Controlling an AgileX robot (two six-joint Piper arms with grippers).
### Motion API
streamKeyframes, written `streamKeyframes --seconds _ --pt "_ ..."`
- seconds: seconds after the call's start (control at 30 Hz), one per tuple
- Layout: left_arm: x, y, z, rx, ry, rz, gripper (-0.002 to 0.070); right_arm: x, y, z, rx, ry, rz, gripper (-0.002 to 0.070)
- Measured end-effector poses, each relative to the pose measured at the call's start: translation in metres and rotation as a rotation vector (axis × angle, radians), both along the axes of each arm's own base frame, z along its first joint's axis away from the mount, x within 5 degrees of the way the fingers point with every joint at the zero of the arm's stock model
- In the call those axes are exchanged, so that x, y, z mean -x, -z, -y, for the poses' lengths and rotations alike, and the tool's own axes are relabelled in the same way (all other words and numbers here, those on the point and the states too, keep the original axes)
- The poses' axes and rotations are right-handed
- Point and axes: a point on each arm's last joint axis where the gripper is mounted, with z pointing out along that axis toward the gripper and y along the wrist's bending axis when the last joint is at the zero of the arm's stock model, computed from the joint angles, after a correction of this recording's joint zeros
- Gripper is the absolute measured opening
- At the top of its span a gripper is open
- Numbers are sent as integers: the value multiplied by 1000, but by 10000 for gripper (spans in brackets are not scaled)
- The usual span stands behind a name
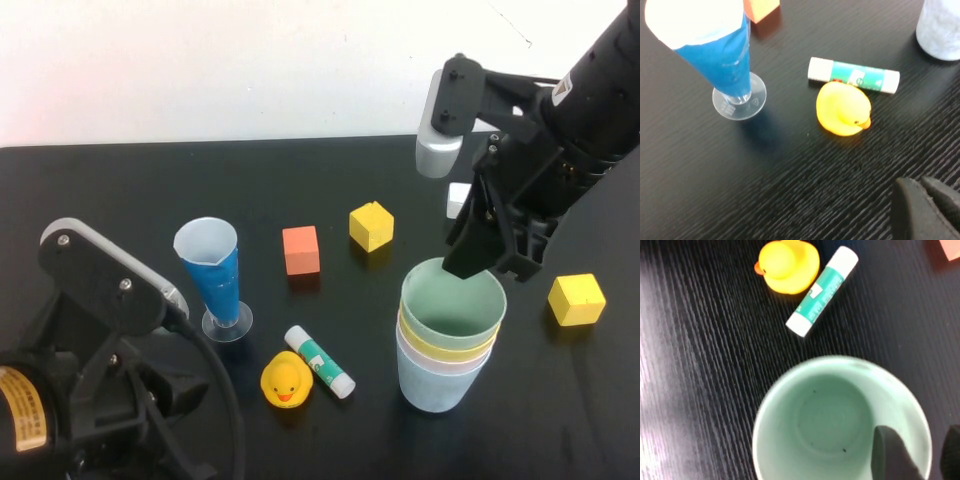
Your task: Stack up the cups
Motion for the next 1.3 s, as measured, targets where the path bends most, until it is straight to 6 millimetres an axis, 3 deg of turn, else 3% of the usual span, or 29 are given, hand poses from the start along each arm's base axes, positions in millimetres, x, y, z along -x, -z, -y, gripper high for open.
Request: streamKeyframes --seconds 0.17,0.33,0.5,0.67,0.93,1.1,1.3 --pt "1 3 -5 -68 -3 -15 1 3 -5 1 -11 38 -6 207" --pt "10 9 -17 -45 -64 7 1 23 -30 10 -58 43 58 118" --pt "37 26 -40 118 -142 64 1 69 -58 29 -197 76 200 39" --pt "54 32 -63 222 -224 174 1 120 -70 52 -377 101 405 4" --pt "59 19 -82 278 -312 350 1 195 -42 92 -514 144 647 -1" --pt "59 19 -83 281 -317 353 1 220 -16 105 -524 152 658 -1" --pt "59 19 -82 280 -316 356 1 231 5 110 -516 152 639 -1"
